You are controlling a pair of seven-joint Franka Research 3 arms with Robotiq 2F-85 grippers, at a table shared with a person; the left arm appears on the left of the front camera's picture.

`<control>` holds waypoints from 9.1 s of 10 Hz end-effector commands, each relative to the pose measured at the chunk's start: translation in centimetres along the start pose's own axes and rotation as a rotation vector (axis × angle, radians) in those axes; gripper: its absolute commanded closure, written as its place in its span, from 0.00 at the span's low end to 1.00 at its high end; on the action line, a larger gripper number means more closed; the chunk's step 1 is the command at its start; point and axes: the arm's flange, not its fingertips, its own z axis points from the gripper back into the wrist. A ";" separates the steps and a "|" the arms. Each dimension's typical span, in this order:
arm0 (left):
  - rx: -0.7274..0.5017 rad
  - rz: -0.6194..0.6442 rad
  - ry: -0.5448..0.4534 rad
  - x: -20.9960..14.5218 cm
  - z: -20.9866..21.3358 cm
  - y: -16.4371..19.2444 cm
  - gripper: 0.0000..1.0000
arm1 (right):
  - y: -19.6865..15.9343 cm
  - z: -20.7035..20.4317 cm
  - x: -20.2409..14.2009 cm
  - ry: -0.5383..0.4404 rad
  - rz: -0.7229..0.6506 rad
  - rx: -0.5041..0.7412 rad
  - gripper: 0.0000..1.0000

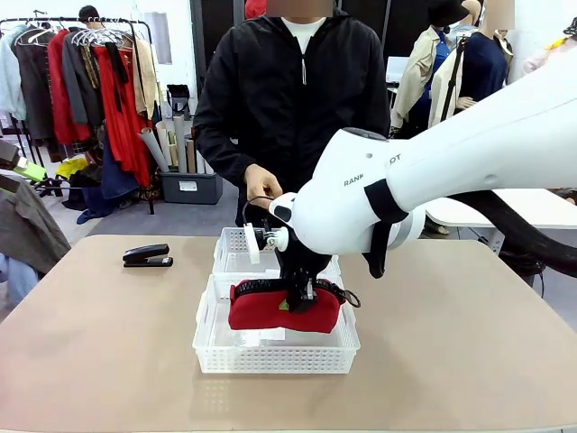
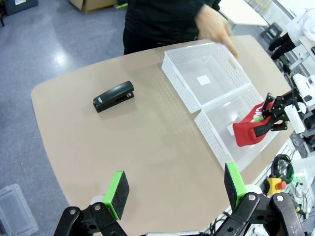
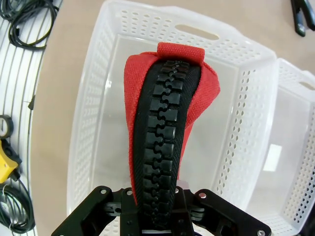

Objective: Distribute items into two baskets.
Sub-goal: Place the picked Pencil pouch into the Organizing basket as instructed by the person, then pick up the Stapler that the person points to.

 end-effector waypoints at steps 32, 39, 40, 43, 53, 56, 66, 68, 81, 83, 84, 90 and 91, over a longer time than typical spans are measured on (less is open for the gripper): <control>-0.005 -0.001 -0.002 0.0 0.0 -0.1 0.00 | 0.4 4.2 0.2 -0.024 -0.056 0.047 0.00; -0.005 -0.001 -0.002 0.0 0.0 -0.1 0.00 | 0.0 5.8 -0.8 -0.035 -0.085 0.046 0.00; -0.005 -0.001 -0.002 0.0 0.0 -0.1 0.00 | -0.7 7.7 -2.3 -0.051 -0.131 0.024 0.00; -0.005 -0.001 -0.002 0.0 0.0 -0.1 0.00 | -2.4 13.5 -7.5 -0.121 -0.229 0.010 0.00; -0.005 -0.001 -0.002 0.0 0.0 -0.1 0.00 | 8.9 27.7 -28.1 -0.236 -0.905 -0.131 0.00; -0.005 -0.001 -0.002 0.0 0.0 -0.1 0.00 | 11.4 29.2 -31.6 -0.350 -1.151 -0.157 0.00; -0.005 -0.001 -0.002 0.0 0.0 -0.1 0.00 | 13.6 29.8 -36.0 -0.526 -1.213 -0.217 0.00; -0.005 -0.001 -0.002 0.0 0.0 -0.1 0.00 | 13.7 30.0 -35.9 -0.539 -1.174 -0.214 0.00; -0.005 -0.001 -0.002 0.0 0.0 -0.1 0.00 | 13.5 30.5 -36.0 -0.478 -1.230 -0.199 0.00; -0.005 -0.001 -0.002 0.0 0.0 -0.1 0.00 | 13.5 30.5 -36.0 -0.478 -1.230 -0.199 0.00; -0.005 -0.001 -0.002 0.0 0.0 -0.1 0.00 | 13.5 30.5 -36.0 -0.478 -1.230 -0.199 0.00; 0.017 -0.035 0.099 4.8 -4.7 4.4 0.00 | 13.5 30.5 -36.0 -0.478 -1.230 -0.199 0.00; 0.011 -0.051 0.142 5.8 -6.5 4.9 0.00 | 13.5 30.5 -36.0 -0.478 -1.230 -0.199 0.00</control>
